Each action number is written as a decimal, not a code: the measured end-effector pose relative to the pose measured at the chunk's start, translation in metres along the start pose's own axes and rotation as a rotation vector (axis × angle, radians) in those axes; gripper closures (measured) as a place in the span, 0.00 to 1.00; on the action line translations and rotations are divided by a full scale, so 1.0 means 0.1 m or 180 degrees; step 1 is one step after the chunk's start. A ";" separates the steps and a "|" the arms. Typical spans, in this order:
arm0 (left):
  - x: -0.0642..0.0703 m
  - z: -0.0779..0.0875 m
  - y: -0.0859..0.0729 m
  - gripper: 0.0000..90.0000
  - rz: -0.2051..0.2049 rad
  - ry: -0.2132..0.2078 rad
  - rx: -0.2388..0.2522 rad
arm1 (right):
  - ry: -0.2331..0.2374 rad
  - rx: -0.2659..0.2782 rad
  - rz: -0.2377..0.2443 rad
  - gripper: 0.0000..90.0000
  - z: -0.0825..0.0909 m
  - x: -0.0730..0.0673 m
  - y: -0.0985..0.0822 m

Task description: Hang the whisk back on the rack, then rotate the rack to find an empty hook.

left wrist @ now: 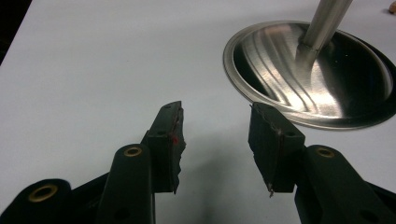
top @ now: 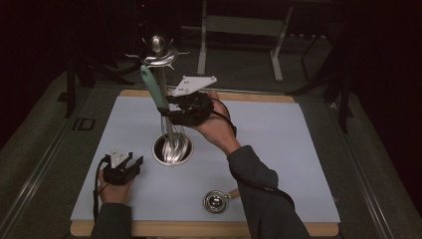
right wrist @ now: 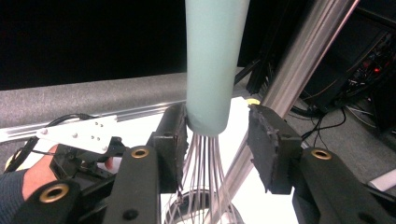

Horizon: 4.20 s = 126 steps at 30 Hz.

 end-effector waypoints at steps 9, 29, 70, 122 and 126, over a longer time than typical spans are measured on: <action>0.00 0.00 0.00 0.62 0.0006 -0.0004 -0.0001 | -0.0005 -0.0014 -0.0008 0.61 0.00 0.02 -0.02; 0.00 0.00 0.00 0.62 0.0008 -0.0015 0.0005 | -0.0172 -0.0150 0.0020 0.58 0.20 0.27 -0.22; 0.13 1.04 1.40 1.00 -0.0232 -0.0192 0.1558 | -0.0438 -0.0374 -0.0485 0.57 0.34 0.68 -1.36; 0.20 1.60 2.86 1.00 -0.0067 -0.0066 0.2874 | -0.0559 -0.0587 -0.1186 0.57 0.80 0.89 -2.55; 0.12 1.60 2.85 1.00 -0.0012 -0.0045 0.2864 | -0.0553 -0.0612 -0.1181 0.56 0.80 0.89 -2.57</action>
Point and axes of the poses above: each handheld gripper's, and its own axes: z roughly backward along the jaws, y roughly out of its top, x roughly to its right, the point moved 9 cm from there along -z, roughly forward along the jaws, and after that the axes turned 9 degrees about -z, right-handed, at the moved point
